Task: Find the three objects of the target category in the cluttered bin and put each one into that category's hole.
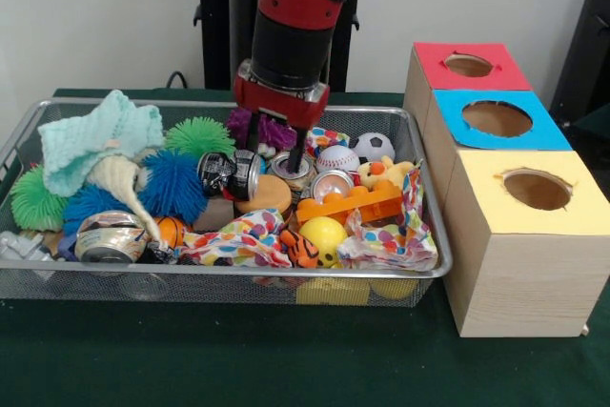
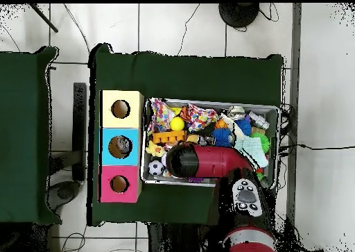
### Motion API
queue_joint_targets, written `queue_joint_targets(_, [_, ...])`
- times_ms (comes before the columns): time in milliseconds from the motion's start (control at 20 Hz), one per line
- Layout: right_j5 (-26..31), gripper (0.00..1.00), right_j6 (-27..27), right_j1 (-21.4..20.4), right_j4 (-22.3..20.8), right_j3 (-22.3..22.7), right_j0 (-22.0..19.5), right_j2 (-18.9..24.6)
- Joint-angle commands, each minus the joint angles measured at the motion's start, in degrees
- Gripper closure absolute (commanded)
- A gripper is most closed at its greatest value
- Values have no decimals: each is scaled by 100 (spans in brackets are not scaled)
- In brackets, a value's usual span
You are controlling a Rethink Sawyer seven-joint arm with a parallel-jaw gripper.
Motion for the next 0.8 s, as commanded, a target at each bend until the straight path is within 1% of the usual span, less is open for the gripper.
queue_joint_targets(50, [348, 0, 125, 631, 302, -866, -167, 819])
queue_joint_targets(150, [375, 0, 87, 598, 368, -795, -270, 962])
queue_joint_targets(400, [350, 0, 110, 628, 416, -831, -332, 1112])
queue_joint_targets(700, [346, 0, 157, 876, 390, -1037, -281, 1117])
queue_joint_targets(800, [385, 0, 167, 917, 399, -963, -280, 1113])
